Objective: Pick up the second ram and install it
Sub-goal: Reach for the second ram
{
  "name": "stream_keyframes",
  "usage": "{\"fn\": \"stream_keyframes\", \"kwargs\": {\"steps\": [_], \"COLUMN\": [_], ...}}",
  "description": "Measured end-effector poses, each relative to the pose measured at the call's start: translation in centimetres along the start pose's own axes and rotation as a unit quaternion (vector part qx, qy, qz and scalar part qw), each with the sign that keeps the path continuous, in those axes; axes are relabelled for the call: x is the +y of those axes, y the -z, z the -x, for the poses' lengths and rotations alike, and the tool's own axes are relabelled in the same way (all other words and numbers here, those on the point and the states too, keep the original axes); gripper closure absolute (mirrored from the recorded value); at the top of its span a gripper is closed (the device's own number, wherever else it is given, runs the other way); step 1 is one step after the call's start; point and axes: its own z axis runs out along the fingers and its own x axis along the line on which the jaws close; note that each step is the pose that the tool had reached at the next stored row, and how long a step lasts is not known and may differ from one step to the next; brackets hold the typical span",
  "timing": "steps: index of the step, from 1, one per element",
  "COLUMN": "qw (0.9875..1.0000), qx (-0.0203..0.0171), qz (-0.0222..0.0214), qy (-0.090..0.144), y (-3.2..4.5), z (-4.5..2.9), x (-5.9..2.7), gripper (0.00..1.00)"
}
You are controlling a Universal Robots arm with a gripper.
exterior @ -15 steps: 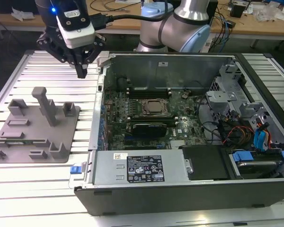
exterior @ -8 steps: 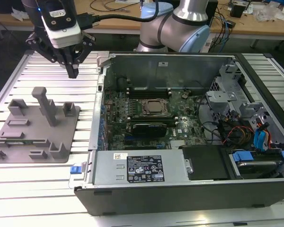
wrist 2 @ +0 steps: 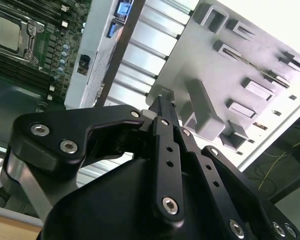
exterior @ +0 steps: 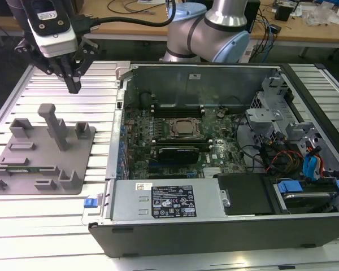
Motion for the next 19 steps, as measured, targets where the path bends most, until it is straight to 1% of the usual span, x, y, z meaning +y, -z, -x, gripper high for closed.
{"fn": "stream_keyframes", "kwargs": {"steps": [5, 10, 12, 14, 16, 17, 19], "qw": [1.0000, 1.0000, 1.0000, 1.0000, 1.0000, 1.0000, 1.0000], "qx": [0.0000, 0.0000, 0.0000, -0.0001, -0.0001, -0.0001, -0.0003], "qz": [0.0000, 0.0000, 0.0000, 0.0000, 0.0000, 0.0000, 0.0000], "qy": [0.000, 0.000, 0.000, 0.000, 0.000, 0.000, 0.000], "y": [0.02, 0.07, 0.07, 0.10, 0.11, 0.12, 0.13], "z": [-0.74, -2.24, -2.56, -3.35, -3.73, -4.07, -4.50], "x": [-0.06, -0.17, -0.19, -0.25, -0.28, -0.30, -0.34], "gripper": [0.92, 0.92, 0.92, 0.92, 0.92, 0.92, 0.92]}}
